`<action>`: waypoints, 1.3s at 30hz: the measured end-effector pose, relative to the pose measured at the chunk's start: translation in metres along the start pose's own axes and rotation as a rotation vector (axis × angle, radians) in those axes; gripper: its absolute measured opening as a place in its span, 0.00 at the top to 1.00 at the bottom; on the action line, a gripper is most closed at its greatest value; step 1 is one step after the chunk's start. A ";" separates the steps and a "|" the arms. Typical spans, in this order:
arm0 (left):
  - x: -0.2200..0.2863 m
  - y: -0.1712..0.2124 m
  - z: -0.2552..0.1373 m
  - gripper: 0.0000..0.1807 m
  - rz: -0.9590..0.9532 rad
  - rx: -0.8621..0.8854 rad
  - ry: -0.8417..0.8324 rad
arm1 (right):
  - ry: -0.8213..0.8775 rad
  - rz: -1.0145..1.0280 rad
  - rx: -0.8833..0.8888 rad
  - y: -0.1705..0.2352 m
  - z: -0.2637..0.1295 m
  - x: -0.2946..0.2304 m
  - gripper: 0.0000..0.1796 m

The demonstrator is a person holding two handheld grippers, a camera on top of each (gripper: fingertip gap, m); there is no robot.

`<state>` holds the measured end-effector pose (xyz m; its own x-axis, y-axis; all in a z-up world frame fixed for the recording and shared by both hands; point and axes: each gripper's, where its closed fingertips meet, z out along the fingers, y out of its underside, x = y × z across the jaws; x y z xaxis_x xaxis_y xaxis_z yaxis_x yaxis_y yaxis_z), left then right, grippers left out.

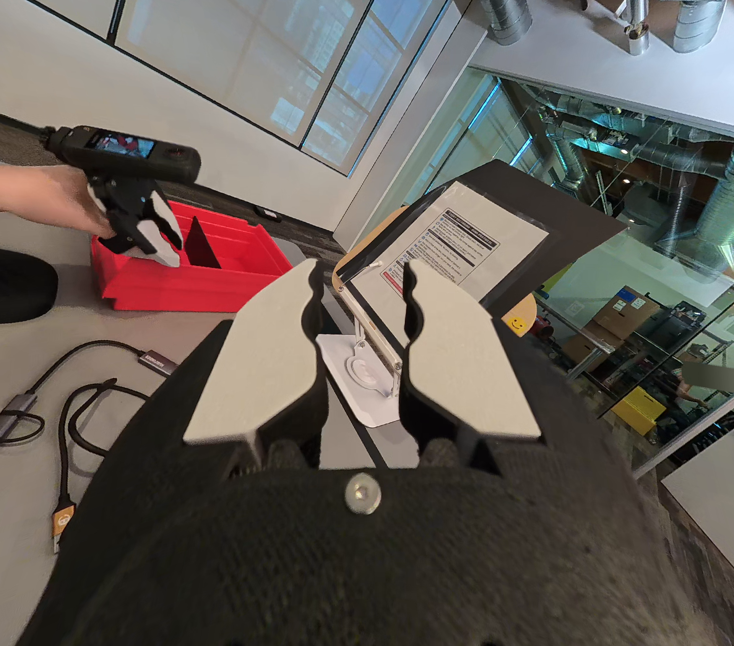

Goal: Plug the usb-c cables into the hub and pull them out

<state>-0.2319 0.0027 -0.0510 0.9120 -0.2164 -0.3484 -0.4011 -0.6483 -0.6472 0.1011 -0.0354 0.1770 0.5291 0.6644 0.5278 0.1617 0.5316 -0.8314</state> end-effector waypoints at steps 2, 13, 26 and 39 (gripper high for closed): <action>0.000 0.003 -0.001 0.78 -0.106 -0.012 0.077 | -0.003 0.003 -0.003 0.001 0.001 0.000 0.78; -0.004 0.038 0.026 0.98 -0.085 -0.226 0.058 | -0.031 -0.019 -0.035 0.005 0.007 -0.009 0.78; -0.057 0.068 0.021 0.97 -0.456 -0.060 0.107 | -0.035 -0.021 -0.051 0.009 0.008 -0.009 0.78; -0.062 0.065 0.021 0.87 -0.448 -0.030 0.027 | -0.046 -0.031 -0.062 0.009 0.010 -0.012 0.78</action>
<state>-0.3162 -0.0113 -0.0858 0.9972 0.0718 -0.0197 0.0366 -0.7031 -0.7102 0.0876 -0.0330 0.1647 0.4845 0.6722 0.5598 0.2298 0.5197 -0.8229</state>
